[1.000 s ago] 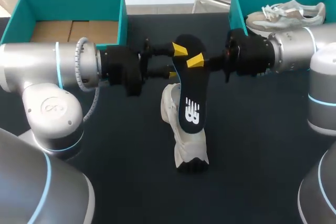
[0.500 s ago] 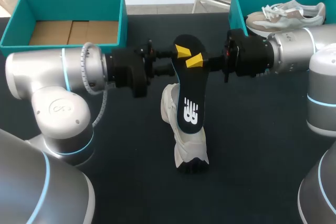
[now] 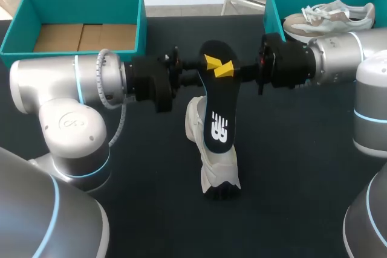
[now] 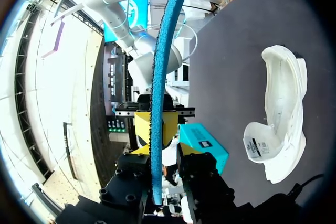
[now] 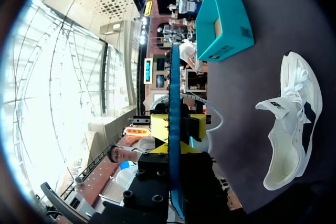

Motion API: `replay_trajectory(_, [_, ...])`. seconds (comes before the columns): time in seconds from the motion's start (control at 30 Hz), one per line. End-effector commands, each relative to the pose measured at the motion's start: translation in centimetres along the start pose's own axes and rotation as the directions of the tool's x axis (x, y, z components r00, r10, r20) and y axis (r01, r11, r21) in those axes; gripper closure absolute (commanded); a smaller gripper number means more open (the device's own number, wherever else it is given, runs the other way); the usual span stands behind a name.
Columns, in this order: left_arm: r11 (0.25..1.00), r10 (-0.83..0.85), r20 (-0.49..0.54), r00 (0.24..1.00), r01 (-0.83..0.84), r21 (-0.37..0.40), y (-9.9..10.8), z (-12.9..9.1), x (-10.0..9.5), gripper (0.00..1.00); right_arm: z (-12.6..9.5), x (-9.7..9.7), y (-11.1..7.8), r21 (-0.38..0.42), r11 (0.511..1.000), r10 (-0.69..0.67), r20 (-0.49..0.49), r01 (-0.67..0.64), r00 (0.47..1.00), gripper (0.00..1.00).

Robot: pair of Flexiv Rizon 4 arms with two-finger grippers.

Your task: Take the shoe out of the shoebox, open the shoe tongue, remove and reinsert the insole, then place the shoe into the shoebox

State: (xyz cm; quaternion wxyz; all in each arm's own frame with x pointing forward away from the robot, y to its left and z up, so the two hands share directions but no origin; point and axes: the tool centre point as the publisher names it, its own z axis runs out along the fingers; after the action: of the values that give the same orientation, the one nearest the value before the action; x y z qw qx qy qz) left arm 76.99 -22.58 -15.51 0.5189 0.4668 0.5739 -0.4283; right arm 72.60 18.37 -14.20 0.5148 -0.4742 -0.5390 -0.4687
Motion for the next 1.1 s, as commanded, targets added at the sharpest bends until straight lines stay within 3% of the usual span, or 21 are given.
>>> replay_trajectory(0.03, [1.000, -0.001, 0.005, 1.000, 0.001, -0.002, -0.1, 0.1, 0.2, 0.84, 0.4, -0.2, 0.1, -0.002, 1.000, 0.000, -0.003, 0.000, 1.000, 1.00])
replay_trajectory(0.23, [1.000, -0.005, 0.011, 1.000, 0.005, 0.001, -0.2, 0.2, 0.1, 1.00, 0.4, -0.3, 0.1, -0.002, 1.000, 0.002, -0.006, -0.002, 1.000, 1.00])
replay_trajectory(0.43, [1.000, -0.009, 0.012, 1.000, 0.008, 0.005, -0.3, 0.1, 0.1, 1.00, 0.4, -0.4, 0.0, -0.016, 1.000, 0.000, -0.005, 0.000, 1.000, 0.97])
replay_trajectory(0.5, [1.000, -0.011, 0.009, 1.000, 0.011, 0.006, -0.3, 0.1, 0.2, 1.00, 0.2, -0.4, -0.4, -0.030, 1.000, -0.001, -0.001, 0.001, 1.000, 0.59])
replay_trajectory(0.53, [1.000, -0.012, 0.008, 1.000, 0.012, 0.005, -0.3, 0.0, 0.2, 1.00, 0.0, -0.4, -0.6, -0.043, 0.999, -0.006, 0.008, 0.006, 1.000, 0.45])
replay_trajectory(0.57, [1.000, -0.013, 0.007, 1.000, 0.013, 0.005, -0.2, -0.1, 0.2, 1.00, -0.2, -0.3, -0.8, -0.059, 0.998, -0.015, 0.010, 0.016, 1.000, 0.00])
replay_trajectory(0.73, [0.999, -0.054, -0.003, 0.999, 0.054, 0.004, -0.1, -1.2, 0.1, 1.00, -1.8, 0.3, -2.2, -0.119, 0.991, -0.050, 0.063, 0.057, 0.997, 0.00])
replay_trajectory(0.9, [0.983, -0.181, -0.012, 0.983, 0.182, 0.035, -0.6, -2.9, -0.8, 1.00, -3.6, 1.6, -2.7, -0.130, 0.980, -0.124, 0.180, 0.149, 0.976, 0.00])
replay_trajectory(1.0, [0.953, -0.294, -0.033, 0.955, 0.295, 0.060, -0.9, -3.9, -1.4, 1.00, -4.5, 2.4, -2.6, -0.075, 0.952, -0.260, 0.304, 0.295, 0.916, 0.00])
replay_trajectory(1.1, [0.936, -0.337, -0.061, 0.939, 0.342, 0.086, -1.3, -4.7, -1.7, 1.00, -5.0, 3.4, -2.7, -0.035, 0.862, -0.458, 0.370, 0.505, 0.808, 0.00])
